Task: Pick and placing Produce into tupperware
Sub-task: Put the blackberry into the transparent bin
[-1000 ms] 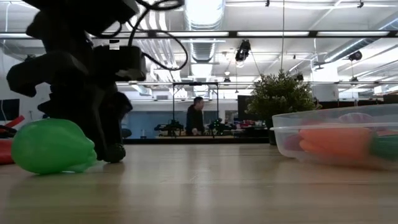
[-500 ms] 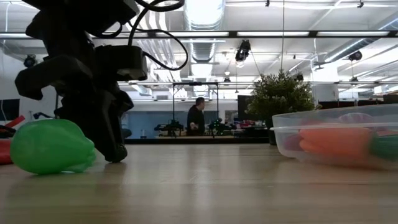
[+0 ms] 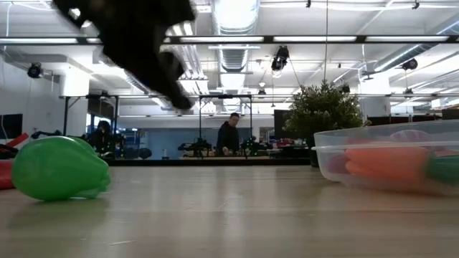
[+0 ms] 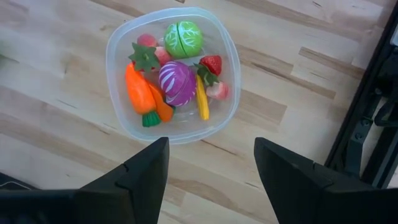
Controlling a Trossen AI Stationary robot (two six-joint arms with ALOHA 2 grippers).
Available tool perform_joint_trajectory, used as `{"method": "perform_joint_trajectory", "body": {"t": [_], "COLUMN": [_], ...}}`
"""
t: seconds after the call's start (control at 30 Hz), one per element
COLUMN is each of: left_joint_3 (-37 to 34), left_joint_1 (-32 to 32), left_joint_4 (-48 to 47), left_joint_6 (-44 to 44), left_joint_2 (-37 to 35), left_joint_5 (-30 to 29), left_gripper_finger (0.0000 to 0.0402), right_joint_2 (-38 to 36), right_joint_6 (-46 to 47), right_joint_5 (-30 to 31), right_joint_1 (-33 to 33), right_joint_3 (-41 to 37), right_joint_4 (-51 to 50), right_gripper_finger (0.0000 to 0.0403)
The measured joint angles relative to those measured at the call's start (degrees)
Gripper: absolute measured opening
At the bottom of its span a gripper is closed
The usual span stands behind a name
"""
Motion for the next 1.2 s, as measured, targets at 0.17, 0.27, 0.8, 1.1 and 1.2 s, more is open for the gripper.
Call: {"method": "perform_joint_trajectory", "body": {"t": [0.17,0.27,0.8,1.1,1.2], "left_joint_3": [9.96,15.22,37.89,43.29,43.37], "left_joint_1": [1.17,3.1,11.39,15.8,16.31], "left_joint_4": [0.84,2.08,0.61,-0.7,-0.9], "left_joint_6": [9.7,13.25,19.17,19.14,18.88], "left_joint_2": [1.09,4.66,28.57,32.4,32.83], "left_joint_5": [-0.05,2.23,13.02,13.27,15.97], "left_gripper_finger": [0.0104,0.0104,0.0105,0.0105,0.0105], "right_joint_2": [0.0,0.0,0.0,-0.02,-0.02], "right_joint_6": [0.03,0.62,1.7,1.52,1.44], "right_joint_5": [0.0,0.02,0.04,0.12,0.12], "right_joint_1": [0.08,0.11,0.15,0.15,0.15], "right_joint_3": [0.0,0.0,0.0,0.02,0.02], "right_joint_4": [0.0,0.0,-0.01,0.02,0.03], "right_gripper_finger": [0.0228,0.0228,0.0228,0.0228,0.0228]}}
